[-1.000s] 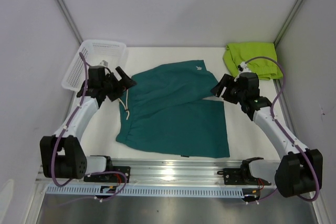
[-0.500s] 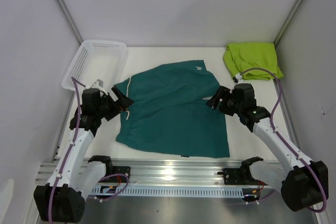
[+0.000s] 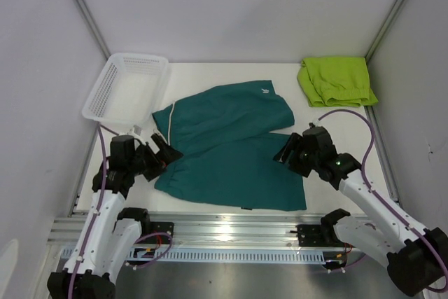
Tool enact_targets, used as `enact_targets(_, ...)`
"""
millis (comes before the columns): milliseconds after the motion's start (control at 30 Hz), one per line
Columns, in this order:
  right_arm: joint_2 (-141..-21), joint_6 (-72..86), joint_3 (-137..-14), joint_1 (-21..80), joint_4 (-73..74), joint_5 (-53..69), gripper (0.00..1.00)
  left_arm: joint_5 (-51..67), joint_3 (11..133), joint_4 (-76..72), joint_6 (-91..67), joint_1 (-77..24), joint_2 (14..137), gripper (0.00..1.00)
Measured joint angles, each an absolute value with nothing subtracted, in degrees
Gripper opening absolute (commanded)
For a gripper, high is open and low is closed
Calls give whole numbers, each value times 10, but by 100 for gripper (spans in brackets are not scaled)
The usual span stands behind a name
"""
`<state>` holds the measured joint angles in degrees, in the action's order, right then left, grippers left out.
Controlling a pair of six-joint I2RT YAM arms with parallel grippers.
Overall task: Fold and stack the shorts
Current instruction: Fold the shorts
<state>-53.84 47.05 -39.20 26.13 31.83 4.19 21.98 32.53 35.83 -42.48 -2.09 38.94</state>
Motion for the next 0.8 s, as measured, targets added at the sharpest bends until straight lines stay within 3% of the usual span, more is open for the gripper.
enact_targets(400,-509,704,-400,390,545,-94,65,227,329,465,-448,-23,339,99)
enact_targets(800,-529,838,-405,427,684,-106,62,221,307,517,-476,-39,366,99)
